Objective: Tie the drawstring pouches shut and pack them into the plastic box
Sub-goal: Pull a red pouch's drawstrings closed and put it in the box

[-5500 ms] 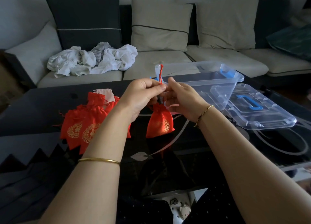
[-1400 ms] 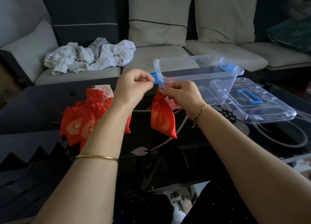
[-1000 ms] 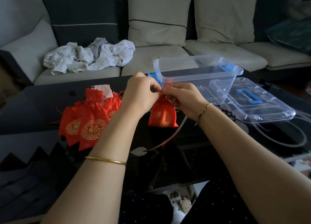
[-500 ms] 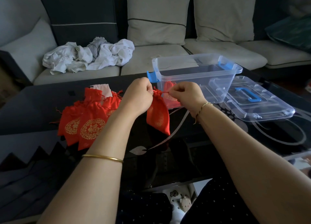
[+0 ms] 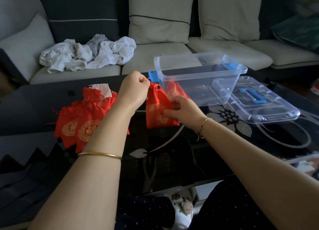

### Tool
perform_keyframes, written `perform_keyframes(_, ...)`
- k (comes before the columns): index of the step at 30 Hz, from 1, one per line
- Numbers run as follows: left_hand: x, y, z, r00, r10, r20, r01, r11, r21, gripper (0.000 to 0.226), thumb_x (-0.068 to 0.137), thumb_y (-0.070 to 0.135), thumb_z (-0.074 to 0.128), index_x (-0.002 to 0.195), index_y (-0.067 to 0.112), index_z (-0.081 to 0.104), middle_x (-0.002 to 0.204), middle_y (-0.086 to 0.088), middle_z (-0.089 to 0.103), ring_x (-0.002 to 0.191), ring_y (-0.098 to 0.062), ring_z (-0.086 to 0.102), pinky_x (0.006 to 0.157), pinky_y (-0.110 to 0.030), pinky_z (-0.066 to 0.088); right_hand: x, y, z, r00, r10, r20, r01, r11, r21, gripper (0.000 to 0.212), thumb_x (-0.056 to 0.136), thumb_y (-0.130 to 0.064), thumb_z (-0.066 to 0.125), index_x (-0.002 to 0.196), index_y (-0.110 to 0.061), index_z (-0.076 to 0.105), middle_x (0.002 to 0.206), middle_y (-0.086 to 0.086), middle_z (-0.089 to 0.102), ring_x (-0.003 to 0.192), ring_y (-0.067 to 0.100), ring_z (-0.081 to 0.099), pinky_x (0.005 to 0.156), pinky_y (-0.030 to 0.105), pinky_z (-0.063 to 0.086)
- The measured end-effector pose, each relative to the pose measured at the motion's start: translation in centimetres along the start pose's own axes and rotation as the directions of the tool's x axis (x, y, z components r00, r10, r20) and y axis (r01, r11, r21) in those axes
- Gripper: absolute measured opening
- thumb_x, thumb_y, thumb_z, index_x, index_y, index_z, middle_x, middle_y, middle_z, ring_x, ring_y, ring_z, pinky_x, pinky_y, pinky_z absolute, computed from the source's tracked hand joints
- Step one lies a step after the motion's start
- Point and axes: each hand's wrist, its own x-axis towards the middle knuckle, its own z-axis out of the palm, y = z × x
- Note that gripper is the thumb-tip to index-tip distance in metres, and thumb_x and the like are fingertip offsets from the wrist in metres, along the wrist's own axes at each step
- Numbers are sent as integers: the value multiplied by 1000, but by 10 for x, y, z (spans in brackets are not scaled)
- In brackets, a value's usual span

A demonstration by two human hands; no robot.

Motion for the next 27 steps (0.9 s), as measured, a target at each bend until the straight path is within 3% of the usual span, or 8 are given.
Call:
perform_keyframes(5,9,8,1,998,-59,-30,47,950,-309,18,96,11,45,80,13,52,84,-3,61,69,-13,64,59,-24,56,-5,-20,-26,991,-57,-124,62,997,37,11,78,-23,73,87,-17,69,92,8,71,89,24,67,83,41,54)
perform_keyframes(8,23,16,3,993,-110,-44,78,888,-454,15,96,9,42,86,16,51,87,-6,57,71,-18,66,63,-29,57,2,-38,-53,983,-80,-167,97,991,92,7,80,-23,72,77,-24,65,79,-5,68,75,12,68,62,22,58)
perform_keyframes(11,41,21,8,990,-133,-38,105,900,-422,13,95,11,41,104,11,51,92,-6,56,68,-13,64,59,-26,57,31,-57,-86,950,-83,-299,115,989,91,9,80,-18,71,73,-19,65,71,-3,64,62,10,63,52,22,54)
perform_keyframes(15,64,24,20,989,-149,9,143,932,-333,27,95,13,44,119,2,51,97,-6,55,70,-12,63,54,-24,50,90,-66,-116,928,-26,-372,-1,997,-72,10,78,-12,67,83,-4,69,77,10,62,68,25,62,66,40,57)
perform_keyframes(18,82,23,26,988,-156,9,152,946,-287,33,92,12,45,123,1,48,93,-3,53,74,-15,63,53,-24,49,130,-58,-116,957,113,-268,-194,935,-296,8,79,-5,62,85,-6,67,78,13,62,57,25,61,71,42,58)
perform_keyframes(21,93,16,28,987,-158,10,155,953,-260,31,92,14,46,121,4,48,101,-5,54,75,-15,64,57,-27,51,153,-48,-103,966,259,-13,-247,903,-353,28,85,0,60,113,-1,61,77,12,58,32,13,56,44,27,54)
perform_keyframes(23,99,9,28,986,-168,6,164,954,-251,29,93,14,46,122,9,47,103,-6,55,78,-15,65,58,-27,52,165,-45,-91,940,306,155,-205,863,-461,33,88,-2,58,121,3,55,95,16,62,46,17,64,34,20,47)
perform_keyframes(27,103,-6,27,981,-195,2,189,951,-243,28,93,12,45,122,11,45,100,-5,55,80,-15,63,56,-25,48,173,-46,-67,821,496,282,-36,539,-841,45,99,-25,44,134,2,46,141,16,46,106,23,57,85,25,49)
